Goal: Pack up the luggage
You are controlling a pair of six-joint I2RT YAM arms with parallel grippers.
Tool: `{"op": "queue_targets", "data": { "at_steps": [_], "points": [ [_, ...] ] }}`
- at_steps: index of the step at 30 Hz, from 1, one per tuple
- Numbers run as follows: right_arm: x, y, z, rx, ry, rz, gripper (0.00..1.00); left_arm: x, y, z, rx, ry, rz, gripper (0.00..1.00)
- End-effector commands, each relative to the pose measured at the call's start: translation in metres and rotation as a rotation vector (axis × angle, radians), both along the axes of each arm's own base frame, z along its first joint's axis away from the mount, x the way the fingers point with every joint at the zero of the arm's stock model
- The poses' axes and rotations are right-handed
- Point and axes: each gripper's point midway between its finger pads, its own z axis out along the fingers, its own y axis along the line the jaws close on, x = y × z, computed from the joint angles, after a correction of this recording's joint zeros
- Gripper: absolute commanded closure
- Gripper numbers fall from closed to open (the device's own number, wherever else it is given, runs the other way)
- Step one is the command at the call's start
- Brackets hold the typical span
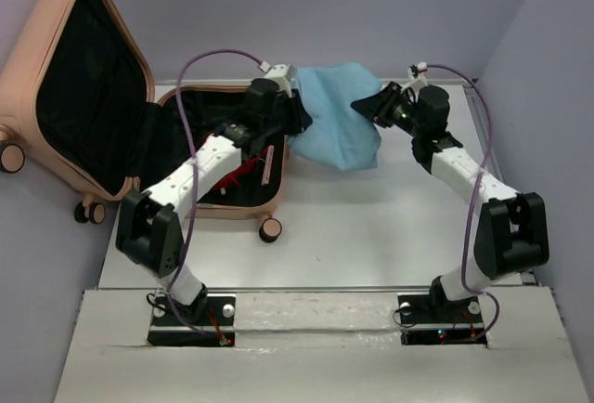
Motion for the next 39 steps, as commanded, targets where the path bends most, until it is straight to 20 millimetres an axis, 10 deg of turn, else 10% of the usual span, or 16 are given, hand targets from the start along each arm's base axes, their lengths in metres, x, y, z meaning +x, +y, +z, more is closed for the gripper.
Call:
{"op": "queue_targets", "data": {
  "at_steps": [1, 12, 13, 15, 18, 21, 23, 30, 34, 39],
  "points": [
    [0.005, 0.06, 0.042, 0.032, -0.092, 0.135, 0.93, 0.02, 0.086, 0.097, -0.08, -0.193, 0.182, 0.94],
    [0.022, 0.229, 0.032, 0.091, -0.051, 0.451, 0.93, 0.006, 0.301, 0.048, 0.045, -0.096, 0.619, 0.94],
    [0.02, 0.252, -0.007, 0.064, 0.026, 0.5, 0.93, 0.002, 0.313, 0.035, 0.056, -0.08, 0.653, 0.94],
    [0.026, 0.281, -0.022, 0.047, 0.034, 0.545, 0.93, -0.005, 0.341, 0.009, 0.068, -0.031, 0.734, 0.94],
    [0.034, 0.291, -0.045, -0.003, 0.057, 0.538, 0.7, -0.011, 0.373, -0.014, 0.142, 0.006, 0.88, 0.94],
    [0.035, 0.297, -0.06, -0.058, 0.079, 0.552, 0.27, -0.013, 0.39, -0.022, 0.182, 0.042, 0.938, 0.53],
    [0.034, 0.292, -0.061, -0.097, 0.083, 0.538, 0.08, -0.014, 0.386, -0.018, 0.173, 0.038, 0.924, 0.04],
    [0.037, 0.269, -0.016, -0.211, -0.028, 0.45, 0.0, -0.032, 0.362, 0.067, 0.117, -0.14, 0.875, 0.01],
    [0.035, 0.249, 0.005, -0.282, -0.077, 0.38, 0.0, -0.081, 0.358, 0.116, 0.124, -0.261, 0.94, 0.01],
    [0.01, 0.242, 0.038, -0.275, -0.153, 0.453, 0.0, -0.154, 0.396, 0.128, 0.125, -0.355, 1.215, 0.01]
  ]
}}
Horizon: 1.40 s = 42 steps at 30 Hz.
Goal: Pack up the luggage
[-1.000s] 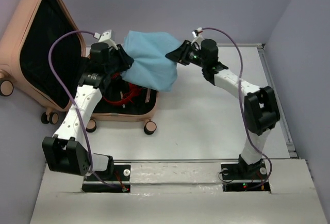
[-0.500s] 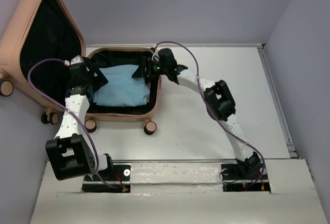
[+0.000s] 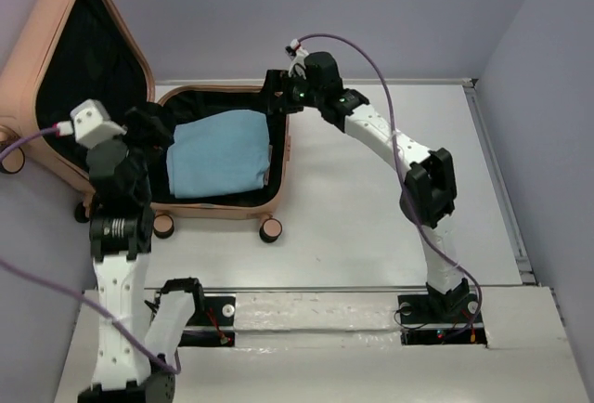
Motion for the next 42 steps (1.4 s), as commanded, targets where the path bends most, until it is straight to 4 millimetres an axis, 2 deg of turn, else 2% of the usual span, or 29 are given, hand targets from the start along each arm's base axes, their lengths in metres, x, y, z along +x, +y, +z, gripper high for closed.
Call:
{"op": "queue_targets", "data": {
  "at_steps": [1, 4, 6, 7, 8, 9, 10, 12, 13, 15, 18, 19, 23, 27, 30, 31, 33, 34, 36, 37, 39, 40, 42],
  "points": [
    [-0.023, -0.02, 0.063, 0.02, -0.149, 0.052, 0.0, -0.077, 0.05, 0.006, 0.023, -0.096, 0.33, 0.01],
    [-0.04, -0.033, 0.062, -0.001, -0.165, 0.063, 0.0, -0.127, 0.08, 0.001, 0.061, -0.127, 0.542, 0.03],
    [-0.048, -0.039, 0.062, -0.002, -0.186, 0.068, 0.01, -0.148, 0.1, -0.012, 0.104, -0.057, 0.707, 0.07],
    [-0.056, -0.042, 0.046, -0.017, -0.157, 0.086, 0.02, -0.151, 0.105, -0.015, 0.141, -0.025, 0.742, 0.1],
    [-0.064, -0.046, 0.054, -0.007, -0.174, 0.1, 0.03, -0.152, 0.11, -0.018, 0.175, 0.001, 0.773, 0.1],
    [-0.069, -0.047, 0.051, -0.009, -0.173, 0.116, 0.04, -0.15, 0.113, -0.022, 0.198, 0.025, 0.796, 0.11],
    [-0.074, -0.048, 0.047, -0.014, -0.179, 0.133, 0.04, -0.151, 0.118, -0.03, 0.224, 0.068, 0.855, 0.22],
    [-0.083, -0.049, 0.029, -0.023, -0.17, 0.176, 0.05, -0.152, 0.125, -0.026, 0.259, 0.091, 0.935, 0.23],
    [-0.086, -0.049, 0.023, -0.022, -0.164, 0.193, 0.05, -0.143, 0.129, -0.023, 0.278, 0.11, 0.966, 0.21],
    [-0.088, -0.046, 0.006, -0.023, -0.134, 0.212, 0.05, -0.14, 0.137, -0.012, 0.345, 0.175, 1.042, 0.18],
    [-0.091, -0.044, -0.008, -0.019, -0.104, 0.232, 0.03, -0.131, 0.142, 0.008, 0.375, 0.164, 1.039, 0.15],
    [-0.089, -0.044, -0.015, -0.028, -0.096, 0.223, 0.03, -0.122, 0.144, 0.014, 0.39, 0.187, 1.038, 0.15],
    [-0.073, -0.052, -0.034, -0.085, -0.088, 0.121, 0.01, -0.099, 0.149, 0.01, 0.441, 0.253, 1.04, 0.16],
    [-0.06, -0.061, -0.046, -0.119, -0.078, 0.052, 0.01, -0.091, 0.157, -0.005, 0.482, 0.323, 1.066, 0.2],
    [-0.055, -0.065, -0.055, -0.141, -0.069, 0.015, 0.01, -0.085, 0.163, -0.01, 0.499, 0.36, 1.073, 0.31],
    [-0.047, -0.073, -0.058, -0.15, -0.059, -0.02, 0.0, -0.08, 0.165, -0.012, 0.504, 0.376, 1.074, 0.4],
    [-0.04, -0.083, -0.066, -0.154, -0.029, -0.056, 0.0, -0.079, 0.17, -0.016, 0.51, 0.395, 1.081, 0.46],
    [-0.033, -0.093, -0.069, -0.144, -0.004, -0.08, 0.0, -0.076, 0.172, -0.02, 0.51, 0.402, 1.078, 0.7],
    [-0.033, -0.096, -0.073, -0.13, 0.02, -0.082, 0.01, -0.068, 0.172, -0.021, 0.488, 0.372, 1.043, 0.91],
    [-0.029, -0.099, -0.072, -0.127, 0.018, -0.09, 0.02, -0.065, 0.171, -0.018, 0.477, 0.355, 1.03, 0.94],
    [-0.03, -0.091, -0.078, -0.109, 0.045, -0.051, 0.05, -0.058, 0.165, -0.016, 0.464, 0.337, 0.98, 0.94],
    [-0.031, -0.088, -0.073, -0.093, 0.047, -0.036, 0.07, -0.056, 0.162, -0.016, 0.466, 0.333, 0.966, 0.94],
    [-0.031, -0.083, -0.083, -0.087, 0.078, -0.017, 0.19, -0.052, 0.154, -0.016, 0.476, 0.331, 0.938, 0.94]
  ]
}}
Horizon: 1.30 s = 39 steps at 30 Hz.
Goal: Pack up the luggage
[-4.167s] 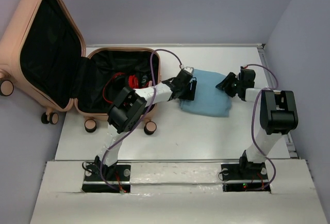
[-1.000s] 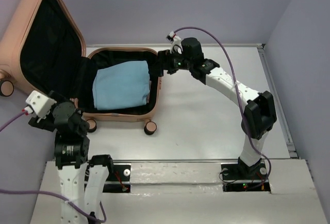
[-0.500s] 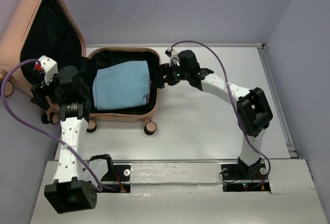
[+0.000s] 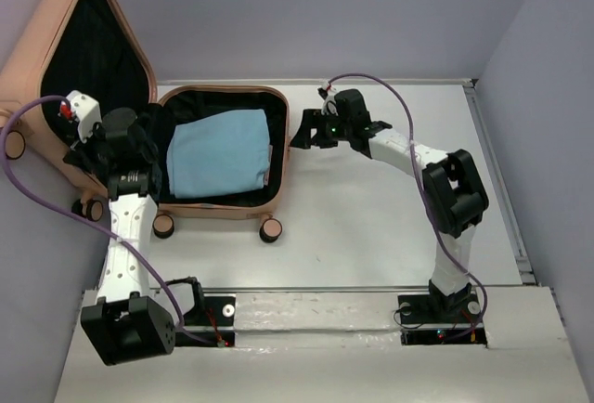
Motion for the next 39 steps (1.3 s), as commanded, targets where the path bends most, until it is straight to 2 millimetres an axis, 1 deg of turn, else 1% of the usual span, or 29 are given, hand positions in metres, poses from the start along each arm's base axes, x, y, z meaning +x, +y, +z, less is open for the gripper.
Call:
{"op": "queue_targets", "data": {
  "at_steps": [1, 2, 3, 4, 7, 8, 9, 10, 11, 12, 14, 15, 18, 19, 20, 21, 23, 25, 26, 27, 30, 31, 32, 34, 35, 36, 37, 38, 39],
  "points": [
    [0.006, 0.021, 0.0, 0.062, 0.011, 0.045, 0.2, 0.008, -0.021, 0.008, 0.004, 0.011, -0.086, 0.94],
    [0.008, 0.022, 0.005, 0.069, 0.004, 0.048, 0.23, 0.006, -0.021, 0.008, 0.005, 0.005, -0.084, 0.94],
    [0.004, 0.029, -0.004, 0.07, 0.029, 0.075, 0.24, 0.01, -0.033, 0.004, 0.01, 0.022, -0.115, 0.94],
    [0.0, 0.036, -0.007, 0.072, 0.039, 0.1, 0.24, 0.01, -0.038, 0.008, 0.015, 0.012, -0.126, 0.94],
    [-0.009, 0.058, -0.011, 0.069, 0.044, 0.165, 0.2, 0.021, -0.085, -0.002, 0.028, 0.015, -0.291, 0.94],
    [-0.01, 0.058, -0.016, 0.061, 0.053, 0.166, 0.2, 0.018, -0.085, -0.004, 0.028, 0.01, -0.294, 0.94],
    [-0.013, 0.062, -0.02, 0.057, 0.057, 0.174, 0.24, 0.023, -0.107, -0.006, 0.033, 0.014, -0.375, 0.94],
    [-0.013, 0.061, -0.023, 0.055, 0.065, 0.169, 0.31, 0.015, -0.114, -0.01, 0.035, 0.012, -0.389, 0.94],
    [-0.01, 0.059, -0.027, 0.042, 0.066, 0.144, 0.45, 0.015, -0.125, -0.012, 0.036, 0.009, -0.438, 0.94],
    [-0.012, 0.055, -0.035, 0.025, 0.077, 0.127, 0.49, 0.017, -0.153, -0.014, 0.041, 0.014, -0.546, 0.94],
    [-0.008, 0.049, -0.034, 0.009, 0.057, 0.086, 0.59, 0.005, -0.168, -0.017, 0.054, 0.031, -0.598, 0.94],
    [-0.009, 0.046, -0.038, 0.001, 0.064, 0.072, 0.61, 0.004, -0.195, -0.019, 0.055, 0.032, -0.712, 0.94],
    [-0.007, 0.042, -0.031, -0.004, 0.044, 0.045, 0.66, -0.009, -0.224, -0.026, 0.075, 0.083, -0.843, 0.94],
    [-0.005, 0.038, -0.03, -0.015, 0.033, 0.022, 0.68, -0.01, -0.255, -0.029, 0.037, 0.087, -1.01, 0.94],
    [0.0, 0.029, -0.03, -0.02, 0.032, -0.004, 0.68, -0.01, -0.269, -0.029, 0.012, 0.091, -1.085, 0.92],
    [0.004, 0.022, -0.029, -0.02, 0.037, -0.033, 0.69, -0.01, -0.296, -0.034, -0.045, 0.107, -1.228, 0.65],
    [0.011, 0.002, -0.026, -0.003, 0.046, -0.075, 0.71, -0.017, -0.334, -0.028, -0.095, 0.139, -1.395, 0.26],
    [0.015, -0.011, -0.024, 0.01, 0.062, -0.103, 0.71, -0.027, -0.379, -0.025, -0.14, 0.202, -1.606, 0.01],
    [0.017, -0.023, -0.024, 0.007, 0.063, -0.125, 0.71, -0.035, -0.397, -0.022, -0.16, 0.223, -1.696, 0.01],
    [0.022, -0.027, -0.018, 0.019, 0.035, -0.135, 0.71, -0.046, -0.424, -0.012, -0.208, 0.242, -1.833, 0.01],
    [0.02, -0.037, -0.016, 0.013, 0.029, -0.153, 0.71, -0.071, -0.461, 0.013, -0.284, 0.211, -2.075, 0.01],
    [0.023, -0.043, -0.011, 0.016, 0.018, -0.167, 0.71, -0.078, -0.47, 0.032, -0.303, 0.162, -2.145, 0.01],
    [0.021, -0.043, -0.01, 0.016, 0.016, -0.167, 0.71, -0.077, -0.468, 0.042, -0.308, 0.126, -2.137, 0.01],
    [0.021, -0.052, -0.005, 0.012, 0.001, -0.187, 0.72, -0.053, -0.448, 0.066, -0.297, 0.001, -2.013, 0.01],
    [0.019, -0.053, -0.004, 0.011, 0.0, -0.19, 0.76, -0.015, -0.411, 0.072, -0.286, -0.055, -1.813, 0.04],
    [0.018, -0.054, 0.0, 0.014, -0.009, -0.189, 0.81, 0.005, -0.388, 0.081, -0.313, -0.111, -1.707, 0.23],
    [0.016, -0.054, 0.01, 0.027, -0.027, -0.185, 0.85, 0.03, -0.369, 0.076, -0.328, -0.107, -1.606, 0.38],
    [0.013, -0.053, 0.013, 0.037, -0.03, -0.173, 0.88, 0.05, -0.346, 0.072, -0.352, -0.121, -1.508, 0.47],
    [0.011, -0.052, 0.017, 0.043, -0.036, -0.164, 0.91, 0.068, -0.322, 0.067, -0.365, -0.127, -1.418, 0.47]
  ]
}}
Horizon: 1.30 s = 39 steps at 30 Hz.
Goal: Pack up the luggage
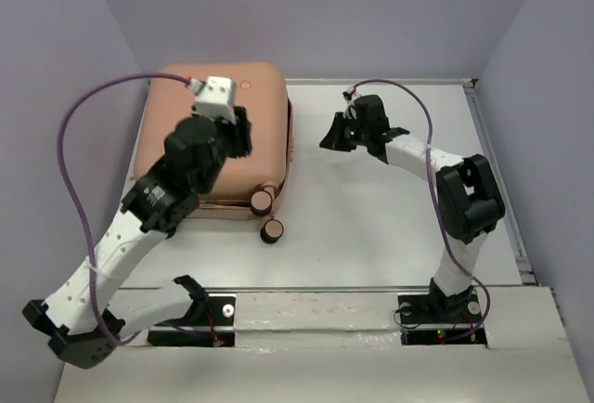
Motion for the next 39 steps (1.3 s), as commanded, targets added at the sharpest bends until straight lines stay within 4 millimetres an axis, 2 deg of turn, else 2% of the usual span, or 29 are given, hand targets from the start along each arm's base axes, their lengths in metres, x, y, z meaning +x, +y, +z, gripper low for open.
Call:
{"op": "queue_targets", "data": {
  "at_steps": [1, 3, 4, 7, 8, 9, 12, 13, 15, 16, 18, 19, 20, 23, 24, 25, 26, 27, 28, 30, 31, 32, 33, 34, 36, 39],
  "points": [
    [-0.003, 0.007, 0.054, 0.067, -0.147, 0.027, 0.93, 0.094, 0.125, 0.01, -0.129, 0.022, 0.509, 0.43],
    [-0.006, 0.007, 0.059, 0.075, -0.158, 0.039, 0.93, 0.113, 0.167, 0.006, -0.181, 0.044, 0.631, 0.42],
    [-0.007, 0.007, 0.059, 0.076, -0.161, 0.043, 0.93, 0.125, 0.194, 0.014, -0.237, 0.019, 0.665, 0.39],
    [-0.01, 0.01, 0.065, 0.093, -0.171, 0.067, 0.93, 0.132, 0.243, 0.028, -0.325, -0.039, 0.795, 0.34],
    [-0.011, 0.011, 0.067, 0.1, -0.171, 0.072, 0.93, 0.14, 0.274, 0.021, -0.333, -0.027, 0.865, 0.33],
    [-0.011, 0.012, 0.067, 0.103, -0.173, 0.074, 0.93, 0.151, 0.292, 0.013, -0.316, -0.001, 0.92, 0.33],
    [-0.011, 0.014, 0.065, 0.11, -0.171, 0.084, 0.93, 0.159, 0.342, -0.01, -0.262, 0.049, 1.066, 0.33],
    [-0.011, 0.014, 0.066, 0.113, -0.175, 0.084, 0.93, 0.168, 0.354, -0.028, -0.241, 0.093, 1.106, 0.33],
    [-0.012, 0.014, 0.068, 0.117, -0.178, 0.086, 0.93, 0.176, 0.373, -0.051, -0.224, 0.147, 1.145, 0.32],
    [-0.013, 0.014, 0.07, 0.122, -0.179, 0.087, 0.93, 0.188, 0.38, -0.075, -0.216, 0.207, 1.156, 0.32],
    [-0.013, 0.014, 0.073, 0.126, -0.19, 0.088, 0.93, 0.194, 0.385, -0.103, -0.207, 0.291, 1.158, 0.32],
    [-0.014, 0.014, 0.075, 0.127, -0.195, 0.09, 0.93, 0.201, 0.387, -0.126, -0.205, 0.341, 1.155, 0.32],
    [-0.014, 0.013, 0.077, 0.127, -0.199, 0.09, 0.93, 0.203, 0.387, -0.137, -0.206, 0.365, 1.152, 0.31],
    [-0.014, 0.011, 0.081, 0.121, -0.215, 0.084, 0.93, 0.21, 0.376, -0.186, -0.229, 0.469, 1.097, 0.31],
    [-0.013, 0.009, 0.081, 0.113, -0.22, 0.073, 0.93, 0.209, 0.369, -0.21, -0.232, 0.522, 1.07, 0.32],
    [-0.012, 0.008, 0.081, 0.11, -0.223, 0.065, 0.93, 0.21, 0.367, -0.21, -0.234, 0.524, 1.064, 0.32],
    [-0.012, 0.005, 0.08, 0.091, -0.228, 0.059, 0.93, 0.204, 0.361, -0.234, -0.198, 0.58, 1.051, 0.32],
    [-0.007, -0.003, 0.078, 0.07, -0.229, 0.027, 0.93, 0.201, 0.358, -0.242, -0.173, 0.599, 1.045, 0.32],
    [-0.005, -0.011, 0.076, 0.06, -0.221, 0.009, 0.93, 0.192, 0.356, -0.26, -0.139, 0.643, 1.052, 0.32],
    [0.005, -0.029, 0.071, 0.046, -0.208, -0.034, 0.93, 0.185, 0.342, -0.272, -0.127, 0.671, 1.024, 0.32],
    [0.011, -0.044, 0.062, 0.021, -0.183, -0.064, 0.93, 0.179, 0.326, -0.283, -0.168, 0.687, 0.967, 0.32],
    [0.014, -0.05, 0.057, 0.0, -0.173, -0.076, 0.93, 0.176, 0.313, -0.289, -0.184, 0.705, 0.932, 0.32],
    [0.016, -0.051, 0.053, -0.02, -0.167, -0.079, 0.93, 0.173, 0.303, -0.293, -0.191, 0.718, 0.907, 0.32],
    [0.021, -0.055, 0.046, -0.054, -0.156, -0.094, 0.93, 0.163, 0.282, -0.304, -0.185, 0.747, 0.864, 0.33],
    [0.021, -0.055, 0.038, -0.066, -0.137, -0.089, 0.9, 0.161, 0.256, -0.306, -0.165, 0.741, 0.798, 0.32],
    [0.023, -0.058, 0.026, -0.099, -0.113, -0.092, 0.84, 0.146, 0.225, -0.307, -0.194, 0.745, 0.705, 0.32]
  ]
}}
